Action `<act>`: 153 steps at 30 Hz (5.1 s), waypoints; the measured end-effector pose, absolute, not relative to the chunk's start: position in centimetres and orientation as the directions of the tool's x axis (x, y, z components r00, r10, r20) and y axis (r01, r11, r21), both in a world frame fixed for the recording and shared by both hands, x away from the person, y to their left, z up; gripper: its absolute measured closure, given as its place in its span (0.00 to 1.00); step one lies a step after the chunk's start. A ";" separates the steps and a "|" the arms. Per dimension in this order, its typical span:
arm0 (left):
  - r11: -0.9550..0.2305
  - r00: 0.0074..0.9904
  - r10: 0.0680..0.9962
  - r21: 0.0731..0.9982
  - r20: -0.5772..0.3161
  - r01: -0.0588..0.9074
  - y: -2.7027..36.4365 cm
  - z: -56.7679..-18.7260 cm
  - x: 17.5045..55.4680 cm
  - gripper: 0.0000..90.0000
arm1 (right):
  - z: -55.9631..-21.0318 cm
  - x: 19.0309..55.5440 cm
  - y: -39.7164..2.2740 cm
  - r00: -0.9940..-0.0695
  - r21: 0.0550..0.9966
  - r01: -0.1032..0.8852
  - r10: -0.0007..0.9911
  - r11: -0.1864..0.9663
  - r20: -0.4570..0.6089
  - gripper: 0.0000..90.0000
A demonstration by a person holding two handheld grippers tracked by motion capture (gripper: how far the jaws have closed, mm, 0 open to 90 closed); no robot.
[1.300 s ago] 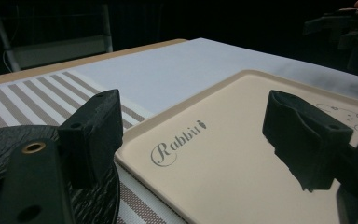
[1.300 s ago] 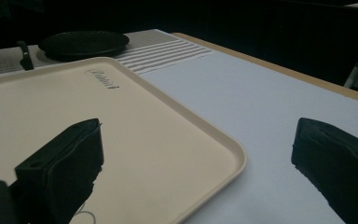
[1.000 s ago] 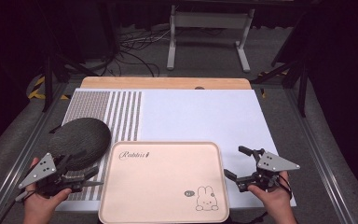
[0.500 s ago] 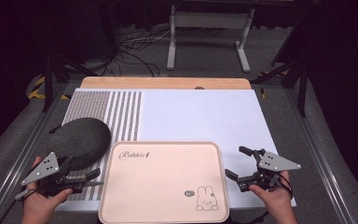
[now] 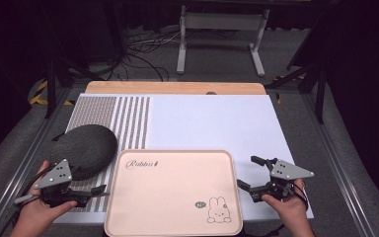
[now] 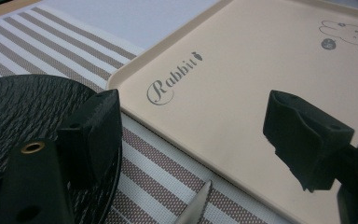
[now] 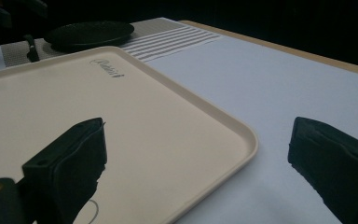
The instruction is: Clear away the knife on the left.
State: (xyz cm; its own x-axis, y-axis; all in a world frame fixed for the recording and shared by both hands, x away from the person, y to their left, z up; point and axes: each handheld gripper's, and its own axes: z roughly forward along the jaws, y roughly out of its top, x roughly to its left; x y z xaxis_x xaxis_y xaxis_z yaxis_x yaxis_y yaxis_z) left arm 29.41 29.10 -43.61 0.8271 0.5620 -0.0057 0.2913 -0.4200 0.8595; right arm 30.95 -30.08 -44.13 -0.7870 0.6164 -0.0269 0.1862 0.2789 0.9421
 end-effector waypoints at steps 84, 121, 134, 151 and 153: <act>-0.959 0.958 0.273 0.106 0.088 0.263 32.1 -43.2 31.4 0.36 | -44.8 30.9 -28.8 -0.847 0.924 0.192 0.531 0.329 -0.013 0.07; -0.998 0.998 0.025 -0.054 0.064 0.028 32.3 -44.3 33.9 0.89 | -45.1 30.8 -28.4 -0.866 0.921 0.190 0.500 0.341 -0.007 0.09; -0.997 0.996 0.055 -0.048 0.069 0.058 32.4 -43.9 33.8 0.89 | -45.1 30.8 -28.4 -0.868 0.920 0.191 0.496 0.342 -0.004 0.09; -0.966 0.966 0.260 0.010 -0.003 0.260 32.3 -42.0 33.5 0.90 | -45.0 30.7 -28.5 -0.869 0.925 0.180 0.494 0.334 -0.009 0.11; -0.952 0.952 0.304 0.018 -0.022 0.305 32.0 -41.5 33.5 0.90 | -45.0 30.7 -28.5 -0.870 0.926 0.179 0.493 0.333 -0.009 0.11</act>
State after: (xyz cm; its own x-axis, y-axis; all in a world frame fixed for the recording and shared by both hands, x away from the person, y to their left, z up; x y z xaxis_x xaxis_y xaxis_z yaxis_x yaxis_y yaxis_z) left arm 33.49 32.03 -41.48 0.9523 0.3043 -0.0224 0.3047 -0.9523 0.0184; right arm 30.70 -28.49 -44.97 -0.8699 0.4932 -0.0092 0.1793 0.3334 0.9256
